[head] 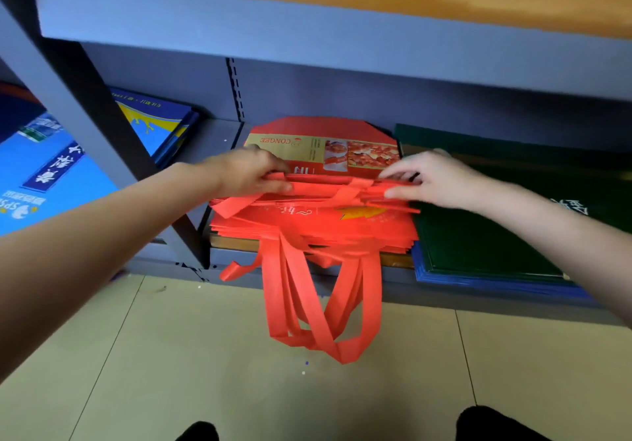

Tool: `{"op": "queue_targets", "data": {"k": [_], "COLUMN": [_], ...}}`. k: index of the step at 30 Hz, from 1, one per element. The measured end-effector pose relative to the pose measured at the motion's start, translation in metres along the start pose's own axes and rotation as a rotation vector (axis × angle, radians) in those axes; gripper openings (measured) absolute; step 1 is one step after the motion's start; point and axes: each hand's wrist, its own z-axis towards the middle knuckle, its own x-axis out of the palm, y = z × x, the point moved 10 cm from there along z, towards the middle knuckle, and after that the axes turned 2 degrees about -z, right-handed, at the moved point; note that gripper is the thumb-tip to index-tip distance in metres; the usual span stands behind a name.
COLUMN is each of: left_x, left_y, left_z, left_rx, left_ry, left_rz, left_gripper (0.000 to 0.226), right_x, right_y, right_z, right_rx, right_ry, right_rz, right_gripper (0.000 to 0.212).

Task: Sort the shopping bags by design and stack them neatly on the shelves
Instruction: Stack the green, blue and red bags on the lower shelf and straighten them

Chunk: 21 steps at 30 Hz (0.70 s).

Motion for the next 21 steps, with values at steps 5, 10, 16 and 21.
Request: {"op": "queue_targets", "data": {"k": [5,10,16,21], "left_x": [-0.007,-0.017,-0.024,-0.048], "left_y": [-0.011,-0.020,-0.018,-0.015], "left_z": [-0.007,-0.010,-0.002,-0.003], "left_rx": [0.017,0.022,0.024,-0.068], "left_ry": [-0.061,-0.114,-0.163,-0.328], "left_rz": [0.240,0.021,-0.012,0.216], "left_gripper": [0.049,0.062,0.036,0.032], "right_x": [-0.007,-0.015,-0.022,-0.009], "right_y": [-0.006,-0.005,0.004,0.043], "right_z": [0.004,0.002,-0.002,0.003], "right_rx": [0.016,0.050,0.084,-0.040], "right_ry": [-0.046,-0.154,-0.198,-0.104], "right_rz": [-0.022,-0.168,-0.332,-0.396], "right_gripper": [0.021,0.025,0.030,0.053]}}
